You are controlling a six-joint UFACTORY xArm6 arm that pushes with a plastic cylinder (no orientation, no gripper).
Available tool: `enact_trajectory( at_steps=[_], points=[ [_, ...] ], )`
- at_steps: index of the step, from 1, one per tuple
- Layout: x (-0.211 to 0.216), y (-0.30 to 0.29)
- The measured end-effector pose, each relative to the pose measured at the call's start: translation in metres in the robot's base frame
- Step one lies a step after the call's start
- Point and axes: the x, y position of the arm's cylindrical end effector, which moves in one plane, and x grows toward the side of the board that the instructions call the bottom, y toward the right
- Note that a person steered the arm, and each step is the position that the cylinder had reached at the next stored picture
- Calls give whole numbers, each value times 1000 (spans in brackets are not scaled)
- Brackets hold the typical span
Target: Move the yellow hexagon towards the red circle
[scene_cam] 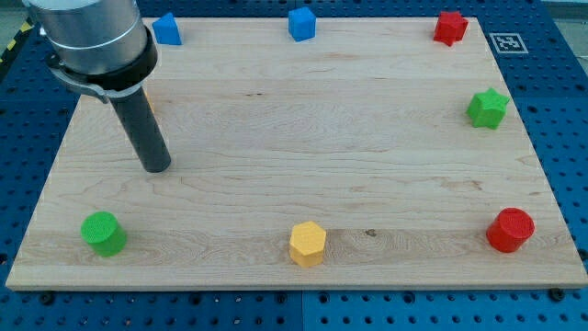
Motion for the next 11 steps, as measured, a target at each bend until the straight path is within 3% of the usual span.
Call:
enact_trajectory(
  at_steps=[11],
  points=[
    [-2,-31]
  ],
)
